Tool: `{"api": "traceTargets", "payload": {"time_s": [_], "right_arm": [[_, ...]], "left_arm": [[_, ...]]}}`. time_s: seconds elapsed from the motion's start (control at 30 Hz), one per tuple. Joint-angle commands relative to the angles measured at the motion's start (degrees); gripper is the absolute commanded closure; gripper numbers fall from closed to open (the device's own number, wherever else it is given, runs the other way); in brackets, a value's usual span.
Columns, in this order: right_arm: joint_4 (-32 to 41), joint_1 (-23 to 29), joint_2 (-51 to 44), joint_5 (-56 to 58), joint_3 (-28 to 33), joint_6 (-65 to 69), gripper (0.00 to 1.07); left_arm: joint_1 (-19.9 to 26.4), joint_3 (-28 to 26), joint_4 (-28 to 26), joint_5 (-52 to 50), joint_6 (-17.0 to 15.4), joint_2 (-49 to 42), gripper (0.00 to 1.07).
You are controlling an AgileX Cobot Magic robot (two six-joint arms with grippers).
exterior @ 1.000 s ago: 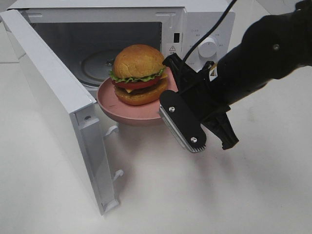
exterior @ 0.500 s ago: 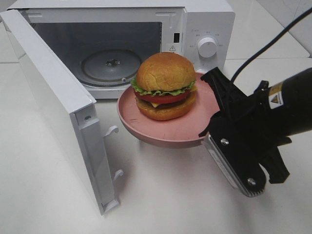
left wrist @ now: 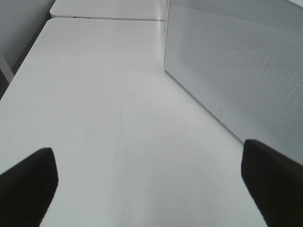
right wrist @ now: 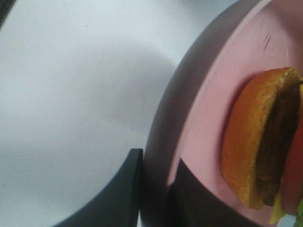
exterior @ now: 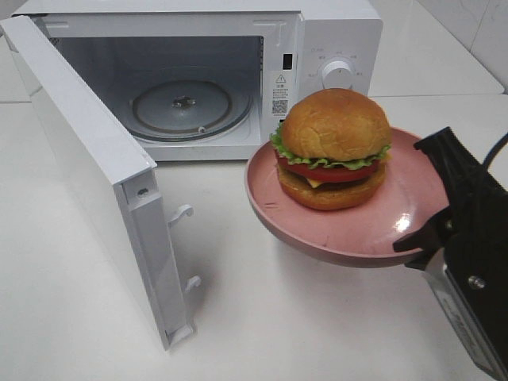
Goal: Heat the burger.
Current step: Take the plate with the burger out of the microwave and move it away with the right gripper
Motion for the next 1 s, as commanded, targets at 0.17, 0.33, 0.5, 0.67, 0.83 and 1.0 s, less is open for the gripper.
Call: {"api": "traceTargets", "payload": {"time_s": [0.17, 0.33, 0.5, 0.67, 0.83, 1.0], "right_arm": [[-9.63, -0.17, -9.05, 4.58, 0.00, 11.80, 1.07], [-14.84, -0.17, -13.58, 8.48, 0.00, 18.56, 1.07], [-19.48, -0.17, -15.58, 13.18, 0.00, 26.30, 1.07], [-25.04, -0.17, -15.58, 18.05, 0.00, 39.53, 1.07], [-32.37, -0.17, -15.58, 22.63, 0.00, 52.94, 1.07], [-36.10, -0.17, -15.58, 25.10, 0.00, 60.33, 1.07]], "left_arm": [[0.17, 0.06, -0.29, 0.17, -0.29, -1.09, 0.09], [0.17, 0.06, -0.29, 0.17, -0.29, -1.09, 0.09], [0.17, 0.06, -0.29, 0.17, -0.29, -1.09, 0.09], [0.17, 0.06, -0.29, 0.17, -0.29, -1.09, 0.09], [0.17, 0.06, -0.29, 0.17, -0.29, -1.09, 0.09], [0.17, 0.06, -0.29, 0.17, -0.29, -1.09, 0.09]]}}
